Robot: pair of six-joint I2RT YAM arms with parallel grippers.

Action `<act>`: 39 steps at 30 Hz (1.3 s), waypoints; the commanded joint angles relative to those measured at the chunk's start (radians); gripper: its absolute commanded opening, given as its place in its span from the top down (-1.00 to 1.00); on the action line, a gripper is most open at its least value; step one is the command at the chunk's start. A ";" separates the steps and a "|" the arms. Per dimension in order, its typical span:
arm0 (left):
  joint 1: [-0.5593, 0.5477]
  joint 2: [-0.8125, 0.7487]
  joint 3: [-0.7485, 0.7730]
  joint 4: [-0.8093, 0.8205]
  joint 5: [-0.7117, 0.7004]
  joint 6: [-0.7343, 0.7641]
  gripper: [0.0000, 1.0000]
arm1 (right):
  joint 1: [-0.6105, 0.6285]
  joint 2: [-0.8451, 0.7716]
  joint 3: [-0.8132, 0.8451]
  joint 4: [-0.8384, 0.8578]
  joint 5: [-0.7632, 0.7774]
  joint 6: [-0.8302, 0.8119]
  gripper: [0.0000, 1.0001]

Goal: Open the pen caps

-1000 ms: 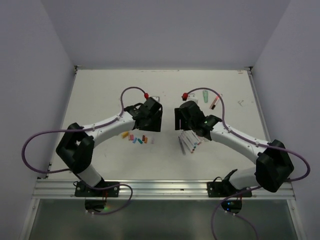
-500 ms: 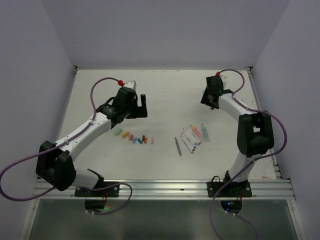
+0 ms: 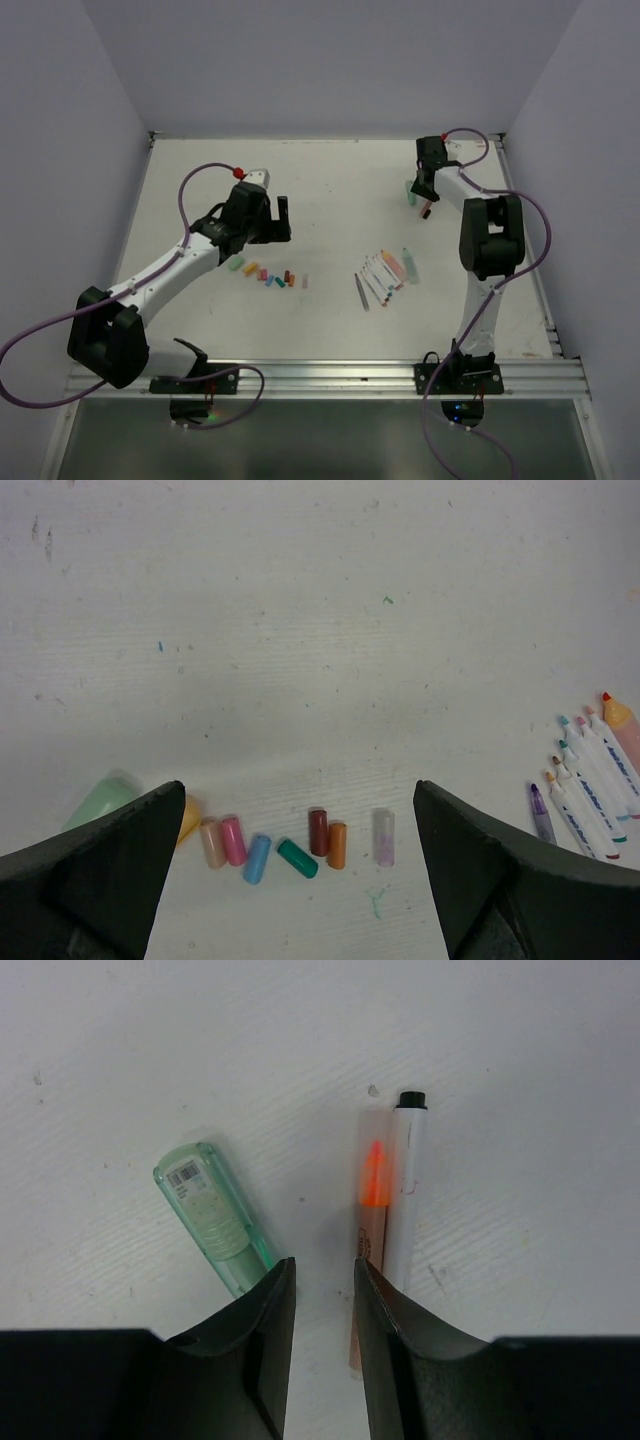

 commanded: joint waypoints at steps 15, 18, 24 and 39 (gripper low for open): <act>0.011 -0.005 -0.015 0.068 0.034 0.024 -0.96 | -0.032 0.060 0.048 -0.036 0.023 0.041 0.38; 0.011 -0.004 -0.018 0.068 0.039 0.022 -0.96 | -0.032 0.079 0.059 -0.035 0.004 0.032 0.48; 0.011 -0.005 -0.020 0.068 0.047 0.019 -0.95 | -0.033 0.102 0.085 -0.059 -0.011 0.021 0.53; 0.011 -0.047 -0.003 0.233 0.335 -0.064 -0.95 | 0.077 -0.389 -0.287 0.238 -0.273 -0.207 1.00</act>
